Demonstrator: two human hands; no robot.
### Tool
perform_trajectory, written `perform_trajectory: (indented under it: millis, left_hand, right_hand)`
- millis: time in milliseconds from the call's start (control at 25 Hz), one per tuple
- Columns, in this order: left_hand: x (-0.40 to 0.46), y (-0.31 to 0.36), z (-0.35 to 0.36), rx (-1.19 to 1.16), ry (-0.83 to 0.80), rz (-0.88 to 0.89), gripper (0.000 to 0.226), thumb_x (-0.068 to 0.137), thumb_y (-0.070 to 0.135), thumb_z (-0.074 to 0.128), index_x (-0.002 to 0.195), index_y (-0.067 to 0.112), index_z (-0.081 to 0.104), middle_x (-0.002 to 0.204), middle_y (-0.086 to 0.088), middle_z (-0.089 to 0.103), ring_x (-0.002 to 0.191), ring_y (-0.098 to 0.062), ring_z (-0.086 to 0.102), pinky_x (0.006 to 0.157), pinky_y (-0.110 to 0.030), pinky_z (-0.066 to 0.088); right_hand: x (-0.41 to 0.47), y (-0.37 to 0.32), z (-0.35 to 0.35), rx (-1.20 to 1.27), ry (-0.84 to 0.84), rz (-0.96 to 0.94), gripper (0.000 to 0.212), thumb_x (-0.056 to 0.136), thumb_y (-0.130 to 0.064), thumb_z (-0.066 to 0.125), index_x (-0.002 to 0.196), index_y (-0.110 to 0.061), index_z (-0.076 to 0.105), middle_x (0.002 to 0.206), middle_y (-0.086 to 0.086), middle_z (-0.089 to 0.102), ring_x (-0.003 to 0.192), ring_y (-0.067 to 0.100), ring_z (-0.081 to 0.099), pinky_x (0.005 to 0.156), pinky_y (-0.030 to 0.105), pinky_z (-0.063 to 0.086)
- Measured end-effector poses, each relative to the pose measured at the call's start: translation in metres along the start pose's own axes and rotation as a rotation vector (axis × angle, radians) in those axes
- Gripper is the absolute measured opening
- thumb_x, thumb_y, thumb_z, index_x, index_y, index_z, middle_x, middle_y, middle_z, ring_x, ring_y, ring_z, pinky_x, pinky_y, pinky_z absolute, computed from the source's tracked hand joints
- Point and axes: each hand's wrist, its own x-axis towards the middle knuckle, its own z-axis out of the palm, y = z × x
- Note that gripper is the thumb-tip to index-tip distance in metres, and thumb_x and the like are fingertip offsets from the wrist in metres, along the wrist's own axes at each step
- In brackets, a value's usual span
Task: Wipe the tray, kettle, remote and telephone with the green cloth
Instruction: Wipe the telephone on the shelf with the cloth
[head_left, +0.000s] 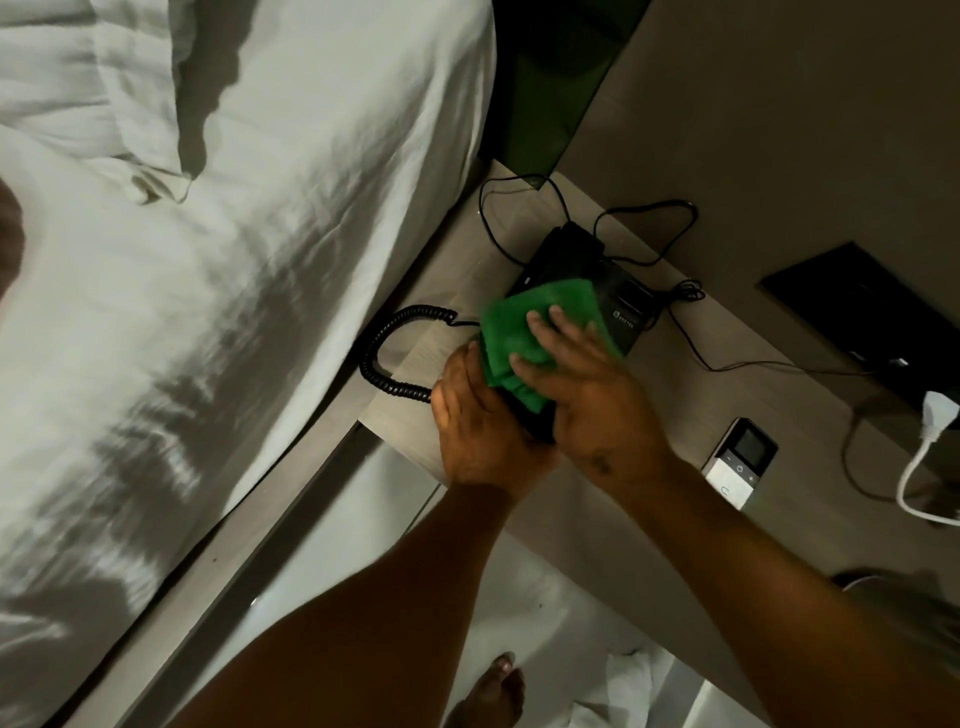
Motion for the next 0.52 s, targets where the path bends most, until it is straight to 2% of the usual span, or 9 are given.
perform_trajectory:
  millis: [80,160,280,440,520]
  left_hand:
    - [-0.002,-0.002,0.002,0.01,0.013,0.019,0.099,0.079,0.061,0.049,0.151,-0.004,0.027,0.155,-0.021,0.035,0.146,-0.035,0.03,0.12,-0.053,0.021]
    - [-0.001,-0.002,0.004,0.028,0.005,0.019,0.097,0.08,0.06,0.049,0.151,-0.002,0.026,0.156,-0.02,0.033,0.147,-0.034,0.027,0.121,-0.053,0.019]
    - [0.001,-0.002,0.002,0.022,-0.028,-0.001,0.11,0.072,0.066,0.057,0.153,0.002,0.019,0.157,-0.016,0.028,0.148,-0.031,0.022,0.122,-0.051,0.017]
    - [0.001,0.0,-0.001,0.025,-0.025,-0.018,0.135,0.052,0.078,0.066,0.151,0.001,0.017,0.153,-0.018,0.031,0.144,-0.033,0.027,0.122,-0.051,0.018]
    - [0.001,0.0,0.0,0.03,-0.01,-0.028,0.139,0.047,0.076,0.07,0.15,0.0,0.018,0.151,-0.019,0.034,0.143,-0.034,0.031,0.121,-0.053,0.021]
  right_hand:
    - [-0.001,-0.006,0.01,-0.115,-0.039,0.071,0.051,0.081,-0.008,0.06,0.13,-0.022,0.054,0.154,0.009,0.032,0.145,0.031,0.018,0.115,0.055,0.023]
    - [0.005,-0.008,0.009,-0.112,0.006,0.124,0.048,0.078,-0.011,0.063,0.123,-0.025,0.06,0.15,0.007,0.04,0.141,0.032,0.026,0.109,0.053,0.032]
    - [0.013,-0.006,0.006,-0.087,0.054,0.166,0.043,0.077,-0.01,0.062,0.117,-0.025,0.064,0.138,0.007,0.05,0.132,0.031,0.035,0.097,0.05,0.045]
    - [0.048,0.009,-0.009,-0.099,0.148,0.275,0.044,0.079,-0.012,0.065,0.119,-0.03,0.061,0.13,0.01,0.046,0.121,0.032,0.038,0.086,0.045,0.049]
    - [0.081,0.031,-0.022,-0.154,0.202,0.355,0.042,0.082,-0.011,0.064,0.119,-0.029,0.061,0.131,0.014,0.045,0.12,0.035,0.04,0.089,0.047,0.05]
